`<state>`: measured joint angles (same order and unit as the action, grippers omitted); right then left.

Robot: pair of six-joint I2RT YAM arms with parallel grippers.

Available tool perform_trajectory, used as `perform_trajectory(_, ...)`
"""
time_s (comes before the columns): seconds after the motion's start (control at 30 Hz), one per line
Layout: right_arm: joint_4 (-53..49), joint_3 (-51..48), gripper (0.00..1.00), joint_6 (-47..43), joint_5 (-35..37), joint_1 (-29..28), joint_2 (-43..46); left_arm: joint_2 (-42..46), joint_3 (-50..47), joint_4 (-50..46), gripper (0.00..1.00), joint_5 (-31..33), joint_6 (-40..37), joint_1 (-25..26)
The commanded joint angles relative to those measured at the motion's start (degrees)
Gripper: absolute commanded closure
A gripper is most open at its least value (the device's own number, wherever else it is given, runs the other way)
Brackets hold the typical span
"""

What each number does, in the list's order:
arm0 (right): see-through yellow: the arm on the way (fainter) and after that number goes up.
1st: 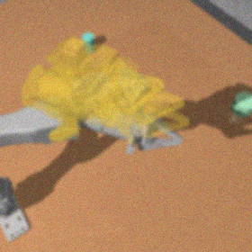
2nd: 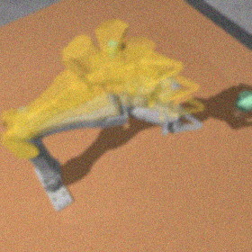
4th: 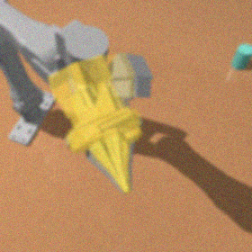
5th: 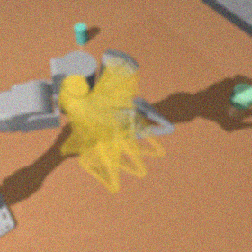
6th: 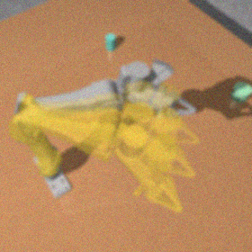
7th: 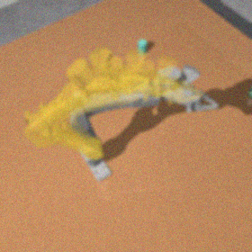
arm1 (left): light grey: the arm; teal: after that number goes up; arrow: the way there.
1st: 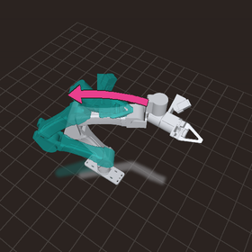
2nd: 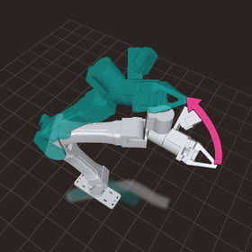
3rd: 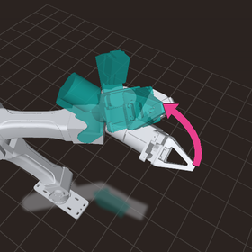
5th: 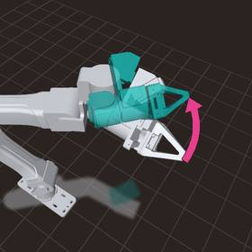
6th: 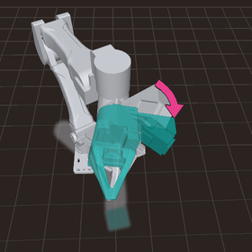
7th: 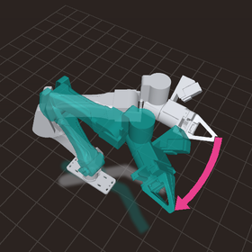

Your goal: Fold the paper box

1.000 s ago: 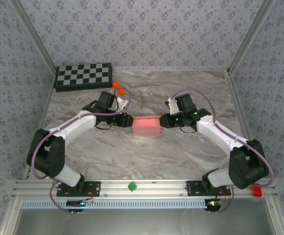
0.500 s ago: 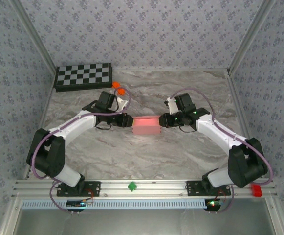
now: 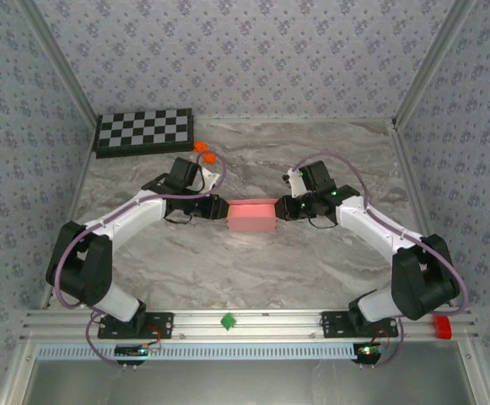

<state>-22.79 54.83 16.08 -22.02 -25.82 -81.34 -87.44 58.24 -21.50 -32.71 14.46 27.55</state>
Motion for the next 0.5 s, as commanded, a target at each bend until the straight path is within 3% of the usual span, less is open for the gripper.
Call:
perform_trajectory(0.0, -2.2, 0.8, 0.83, 0.3, 1.1, -0.5, -0.4, 0.5, 1.5, -1.4, 0.78, 0.3, -0.9, 0.4)
perform_trajectory(0.47, -0.8, -0.5, 0.86, 1.0, -0.8, -0.5, -0.7, 0.1, 1.1, -2.4, 0.80, 2.3, -1.3, 1.2)
